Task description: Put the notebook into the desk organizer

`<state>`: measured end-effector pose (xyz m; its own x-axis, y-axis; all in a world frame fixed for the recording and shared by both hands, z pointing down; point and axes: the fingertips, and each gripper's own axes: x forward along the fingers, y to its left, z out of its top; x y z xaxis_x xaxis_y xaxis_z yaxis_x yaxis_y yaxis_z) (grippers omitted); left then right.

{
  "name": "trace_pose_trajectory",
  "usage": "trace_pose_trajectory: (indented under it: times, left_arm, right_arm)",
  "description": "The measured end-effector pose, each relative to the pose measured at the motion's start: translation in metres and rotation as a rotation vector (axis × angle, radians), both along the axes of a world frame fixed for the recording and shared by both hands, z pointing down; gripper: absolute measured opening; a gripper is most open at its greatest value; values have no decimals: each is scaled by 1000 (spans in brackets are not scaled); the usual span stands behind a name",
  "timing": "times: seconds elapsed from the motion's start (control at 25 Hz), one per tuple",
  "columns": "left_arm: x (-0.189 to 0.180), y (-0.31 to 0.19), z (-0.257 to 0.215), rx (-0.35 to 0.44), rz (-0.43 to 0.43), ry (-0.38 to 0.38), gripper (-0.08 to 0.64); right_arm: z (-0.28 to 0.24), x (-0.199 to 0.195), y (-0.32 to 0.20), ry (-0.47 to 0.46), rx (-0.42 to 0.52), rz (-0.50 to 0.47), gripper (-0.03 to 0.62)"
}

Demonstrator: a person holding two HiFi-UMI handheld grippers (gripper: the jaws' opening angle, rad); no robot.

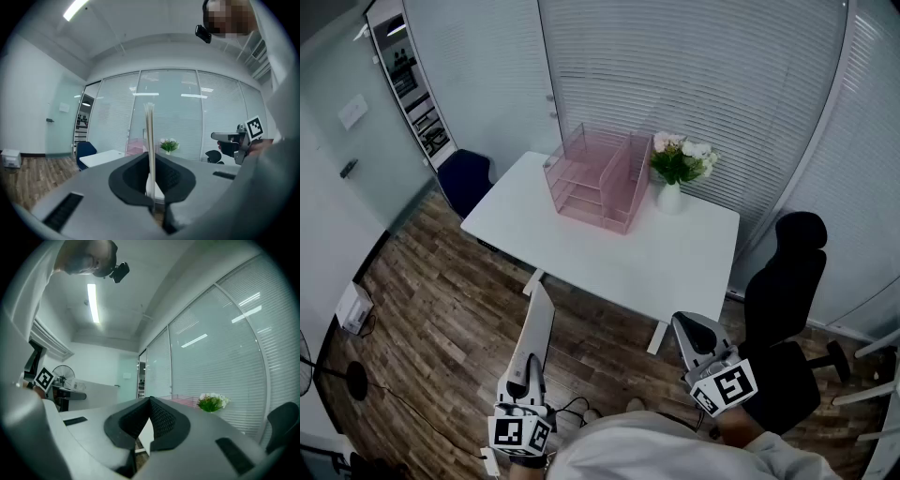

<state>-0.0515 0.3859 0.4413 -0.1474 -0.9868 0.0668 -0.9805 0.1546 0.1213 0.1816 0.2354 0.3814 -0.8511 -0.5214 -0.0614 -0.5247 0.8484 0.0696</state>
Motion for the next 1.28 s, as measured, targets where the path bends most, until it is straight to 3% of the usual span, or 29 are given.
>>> trace_pose_trajectory:
  times: [0.88,1.08,1.28]
  left_arm:
    - [25,-25,4,-7,-16,-24,14]
    - [17,-32,8,-19,-25,-10,14]
    - [-15,-61,6,10,-5,-21,14]
  right_arm:
    - [21,21,-21,-19,-42,-58,11]
    - [35,7,-28,-2,-75,-78,11]
    - [34,-26,-47,19,-62,-89,12]
